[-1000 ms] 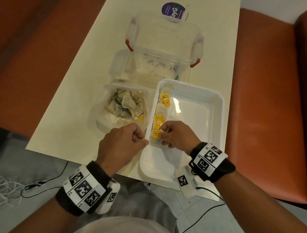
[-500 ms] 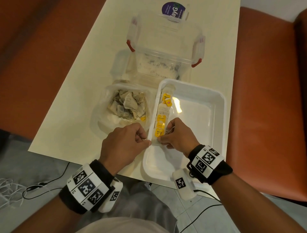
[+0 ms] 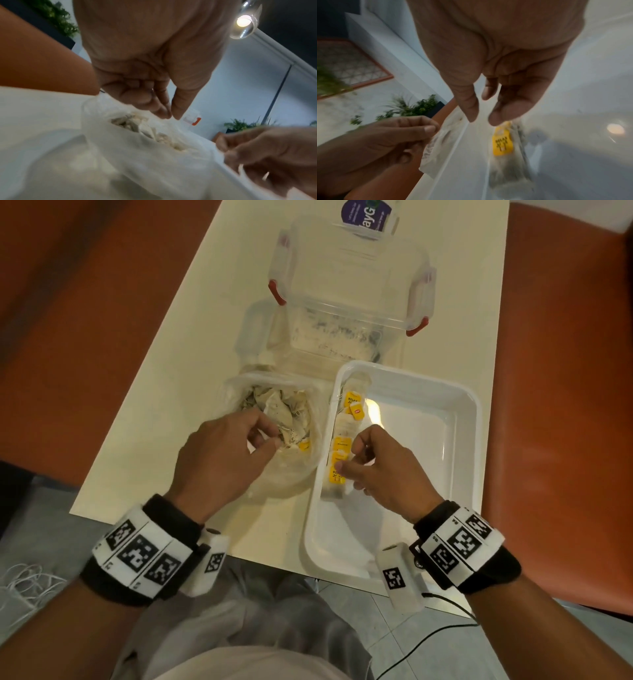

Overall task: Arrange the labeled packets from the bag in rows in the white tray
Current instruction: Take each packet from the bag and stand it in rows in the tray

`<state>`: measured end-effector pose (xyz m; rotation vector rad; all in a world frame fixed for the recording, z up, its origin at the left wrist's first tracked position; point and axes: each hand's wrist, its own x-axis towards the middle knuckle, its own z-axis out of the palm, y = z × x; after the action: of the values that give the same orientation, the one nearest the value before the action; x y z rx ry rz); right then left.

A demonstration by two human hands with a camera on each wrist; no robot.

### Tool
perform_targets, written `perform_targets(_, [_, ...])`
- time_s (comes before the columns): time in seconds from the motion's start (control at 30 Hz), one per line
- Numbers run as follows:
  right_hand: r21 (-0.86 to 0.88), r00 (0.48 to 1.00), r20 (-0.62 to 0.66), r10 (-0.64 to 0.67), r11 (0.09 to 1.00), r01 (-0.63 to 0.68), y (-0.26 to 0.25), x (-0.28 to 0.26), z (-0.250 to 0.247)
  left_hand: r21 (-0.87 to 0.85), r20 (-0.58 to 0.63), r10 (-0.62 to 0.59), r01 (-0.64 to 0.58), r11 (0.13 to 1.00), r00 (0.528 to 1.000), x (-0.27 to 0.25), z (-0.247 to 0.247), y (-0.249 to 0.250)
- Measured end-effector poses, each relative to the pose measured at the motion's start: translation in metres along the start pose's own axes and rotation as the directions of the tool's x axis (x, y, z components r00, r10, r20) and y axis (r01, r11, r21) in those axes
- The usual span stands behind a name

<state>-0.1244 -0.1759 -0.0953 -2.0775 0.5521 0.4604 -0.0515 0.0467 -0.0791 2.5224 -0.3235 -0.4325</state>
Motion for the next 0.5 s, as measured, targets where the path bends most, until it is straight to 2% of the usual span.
perform_targets(0.1, [-0.233,0.967,0.053,-0.250,0.938,0.256,-0.018,-0.006,-0.003,0.153,0.134,0.078,-0.098,0.983,0.988,0.009,0.003,-0.013])
perform_targets(0.17, [-0.396,0.935,0.166,-0.314,0.847,0.355,-0.028,-0.006,-0.001,0.217,0.219,0.096,-0.144,0.965,0.971,0.012,0.005,-0.016])
perform_targets(0.23, [-0.523,0.929,0.236,-0.284,0.769,0.368,-0.035,-0.001,0.004,0.243,0.276,0.115,-0.185,0.952,0.954,0.013,0.003,-0.017])
perform_targets(0.3, [-0.604,0.936,0.245,-0.254,0.715,0.352,-0.038,0.005,0.010,0.277,0.332,0.107,-0.206,0.938,0.937,0.013,0.000,-0.017])
perform_targets(0.37, [-0.631,0.941,0.235,-0.243,0.698,0.338,-0.038,0.009,0.015,0.241,0.337,0.106,-0.194,0.951,0.936,0.017,-0.003,-0.018])
perform_targets(0.43, [-0.628,0.945,0.225,-0.237,0.706,0.326,-0.038,0.011,0.017,0.135,0.287,0.165,-0.211,0.968,0.944,0.025,-0.003,-0.019])
perform_targets(0.5, [-0.629,0.949,0.218,-0.227,0.711,0.315,-0.038,0.014,0.017,0.096,0.320,0.236,-0.279,0.956,0.918,0.035,0.000,-0.014])
